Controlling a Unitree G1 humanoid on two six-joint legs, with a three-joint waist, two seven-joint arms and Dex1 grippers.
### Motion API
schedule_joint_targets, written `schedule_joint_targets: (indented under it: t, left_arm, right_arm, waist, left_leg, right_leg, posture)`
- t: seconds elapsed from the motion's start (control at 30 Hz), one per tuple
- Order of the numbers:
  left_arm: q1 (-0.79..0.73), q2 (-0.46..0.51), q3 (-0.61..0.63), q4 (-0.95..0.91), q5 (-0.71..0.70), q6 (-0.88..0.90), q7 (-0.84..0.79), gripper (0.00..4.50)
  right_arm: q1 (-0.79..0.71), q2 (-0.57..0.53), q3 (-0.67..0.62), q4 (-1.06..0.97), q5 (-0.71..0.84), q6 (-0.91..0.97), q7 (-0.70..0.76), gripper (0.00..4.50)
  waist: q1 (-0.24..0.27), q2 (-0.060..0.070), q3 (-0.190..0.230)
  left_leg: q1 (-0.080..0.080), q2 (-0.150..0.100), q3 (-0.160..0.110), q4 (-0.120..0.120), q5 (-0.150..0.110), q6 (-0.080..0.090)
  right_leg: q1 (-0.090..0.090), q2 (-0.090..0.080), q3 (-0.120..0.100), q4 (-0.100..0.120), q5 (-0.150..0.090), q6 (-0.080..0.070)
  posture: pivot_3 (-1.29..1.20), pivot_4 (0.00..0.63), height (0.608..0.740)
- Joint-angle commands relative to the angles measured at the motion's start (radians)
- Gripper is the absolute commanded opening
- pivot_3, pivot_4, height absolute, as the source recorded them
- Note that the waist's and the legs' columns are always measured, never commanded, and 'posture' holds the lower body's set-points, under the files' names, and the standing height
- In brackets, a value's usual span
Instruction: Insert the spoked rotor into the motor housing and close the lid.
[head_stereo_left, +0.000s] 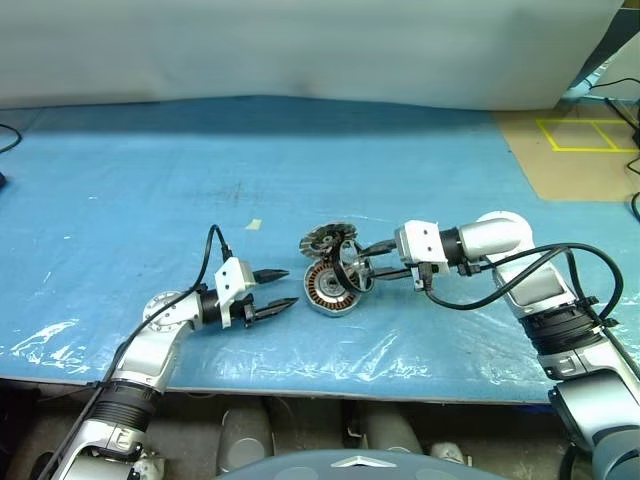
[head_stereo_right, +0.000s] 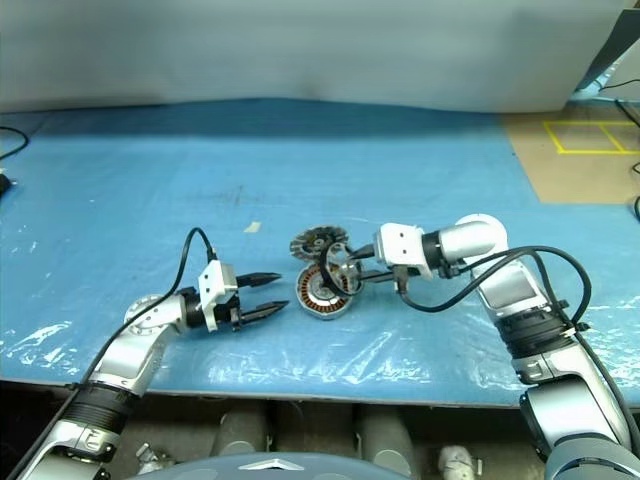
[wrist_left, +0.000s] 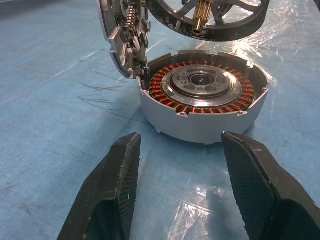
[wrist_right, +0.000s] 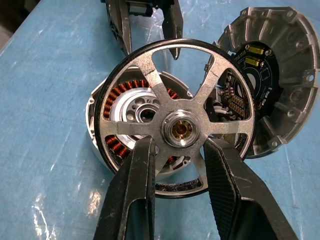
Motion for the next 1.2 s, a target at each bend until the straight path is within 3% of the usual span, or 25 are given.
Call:
schedule_joint_targets:
  t: [0.03, 0.93, 1.2]
  left_arm:
    - [0.006, -0.002, 0.001, -0.008, 0.003, -0.026, 0.003, 2.73]
    - [0.032, -0.018, 0.002, 0.034, 0.026, -0.071, 0.018, 2.73]
    - [0.018, -0.024, 0.003, 0.067, 0.031, -0.095, 0.016, 2.73]
  right_arm:
    - [-0.031, -0.012, 0.017, -0.038, -0.02, -0.036, 0.009, 1.11]
    - [-0.106, 0.042, 0.099, -0.001, -0.076, -0.032, -0.003, 1.11]
    - [-0.104, 0.06, 0.083, -0.013, -0.032, 0.024, 0.011, 1.11]
  waist:
    - [0.0, 0.0, 0.0]
    - [-0.001, 0.0, 0.0]
    - [-0.001, 0.0, 0.0]
  left_leg:
    - [0.0, 0.0, 0.0, 0.0, 0.0, 0.0]
    - [0.001, 0.0, 0.0, 0.002, 0.0, 0.0]
    - [0.001, 0.0, 0.0, 0.002, 0.0, 0.0]
  right_leg:
    - [0.0, 0.0, 0.0, 0.0, 0.0, 0.0]
    - [0.0, 0.0, 0.001, 0.003, 0.0, 0.0]
    - [0.0, 0.0, 0.001, 0.003, 0.0, 0.0]
  posture:
    - [0.0, 0.15, 0.74]
    - [0.0, 0.15, 0.74]
    - [0.0, 0.15, 0.74]
